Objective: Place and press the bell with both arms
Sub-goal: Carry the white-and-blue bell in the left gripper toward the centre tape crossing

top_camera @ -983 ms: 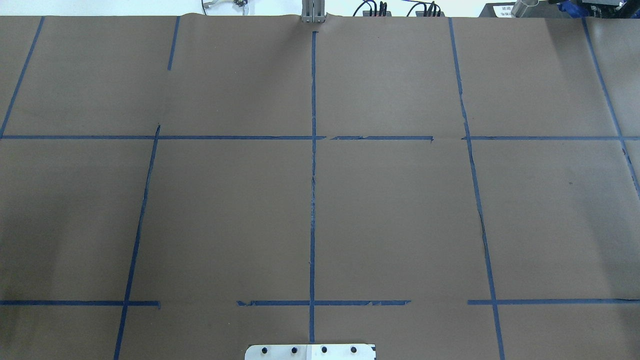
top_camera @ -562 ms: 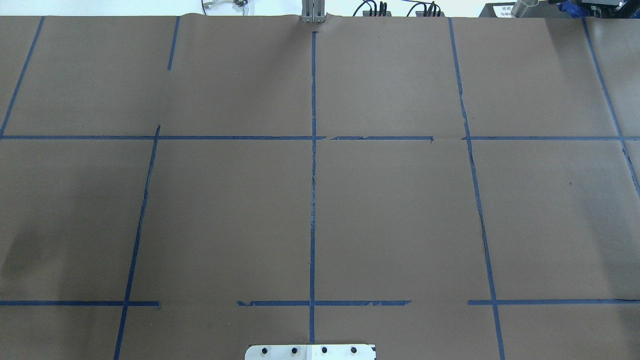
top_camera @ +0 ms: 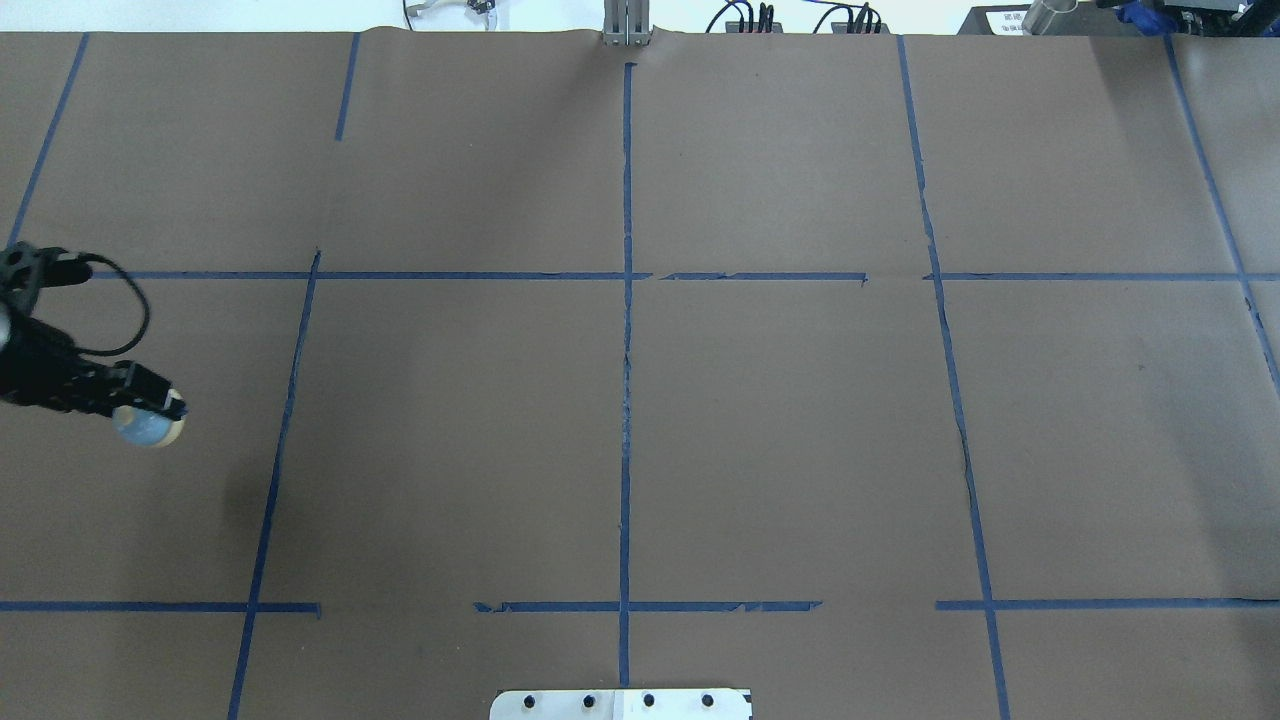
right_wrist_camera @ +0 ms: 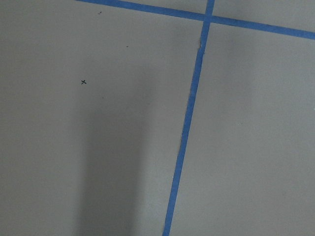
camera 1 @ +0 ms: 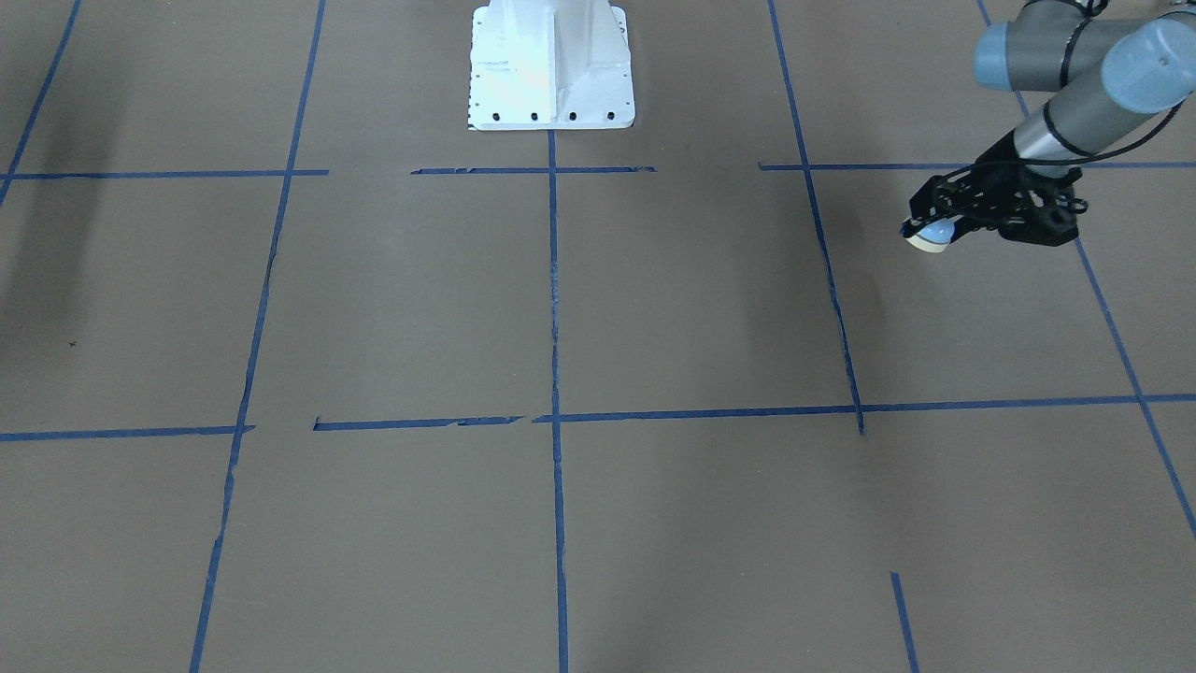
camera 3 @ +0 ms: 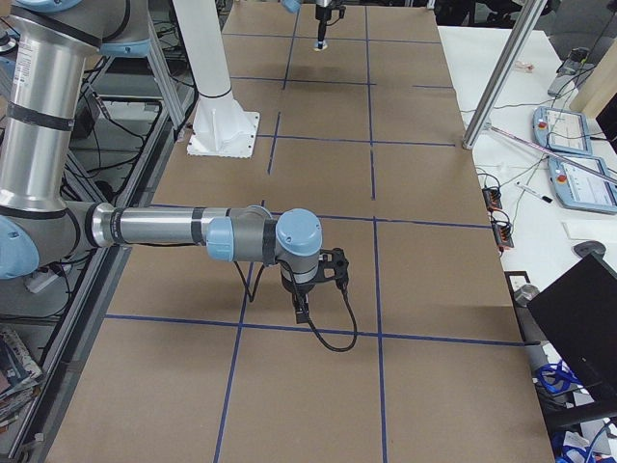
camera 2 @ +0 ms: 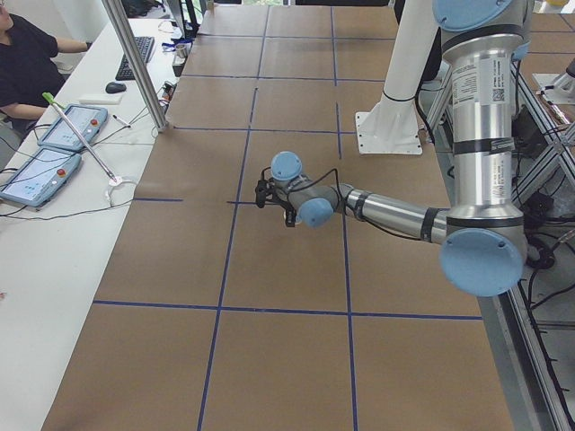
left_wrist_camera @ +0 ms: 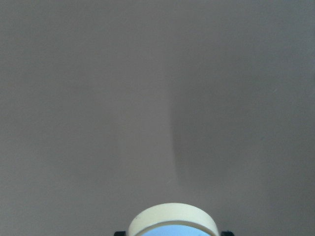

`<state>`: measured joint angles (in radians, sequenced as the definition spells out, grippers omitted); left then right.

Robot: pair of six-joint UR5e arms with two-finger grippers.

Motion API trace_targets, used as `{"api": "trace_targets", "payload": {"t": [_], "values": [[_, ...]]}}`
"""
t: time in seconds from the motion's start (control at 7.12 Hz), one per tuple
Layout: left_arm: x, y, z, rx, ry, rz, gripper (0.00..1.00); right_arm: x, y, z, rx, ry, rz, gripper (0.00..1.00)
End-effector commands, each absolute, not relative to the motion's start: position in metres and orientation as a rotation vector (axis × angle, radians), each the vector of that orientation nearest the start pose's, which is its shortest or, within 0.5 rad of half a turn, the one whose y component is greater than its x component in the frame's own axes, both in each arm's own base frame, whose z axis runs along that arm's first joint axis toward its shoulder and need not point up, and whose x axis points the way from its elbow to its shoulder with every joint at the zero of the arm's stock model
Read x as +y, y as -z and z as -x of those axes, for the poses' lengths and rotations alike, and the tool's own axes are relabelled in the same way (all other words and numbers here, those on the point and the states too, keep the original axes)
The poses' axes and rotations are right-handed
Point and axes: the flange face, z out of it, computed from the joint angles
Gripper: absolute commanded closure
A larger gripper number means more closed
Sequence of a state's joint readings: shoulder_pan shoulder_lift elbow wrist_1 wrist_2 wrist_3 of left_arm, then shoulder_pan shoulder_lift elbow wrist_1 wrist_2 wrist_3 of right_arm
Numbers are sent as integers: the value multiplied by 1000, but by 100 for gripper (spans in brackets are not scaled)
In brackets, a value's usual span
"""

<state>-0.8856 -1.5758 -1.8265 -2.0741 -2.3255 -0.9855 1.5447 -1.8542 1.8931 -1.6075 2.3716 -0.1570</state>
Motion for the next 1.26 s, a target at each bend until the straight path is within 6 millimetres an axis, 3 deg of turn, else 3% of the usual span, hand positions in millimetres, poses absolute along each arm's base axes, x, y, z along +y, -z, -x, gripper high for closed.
{"api": "trace_targets", "payload": {"t": [0.0,0.28,0.42,0.56,0.7,0.84,1.12], "values": [[-469,-333,-364,1024,39,143,95,-375,-624,-52,-800,174,-55,0],[-471,-216,-446,953,173,131,95,-375,-624,-52,-800,174,-55,0],[-481,-177,-496,937,258,137,95,-375,-624,-52,-800,172,-55,0],[-510,-149,-547,890,323,117,95,-375,-625,-52,-800,172,-53,0],[-532,-132,-580,857,356,125,95,-375,-625,-52,-800,172,-53,0],[-546,-122,-591,873,369,84,95,-375,-625,-52,-800,172,-53,0],[-572,-166,-620,834,395,52,94,-375,-626,-52,-800,173,-52,0]]}}
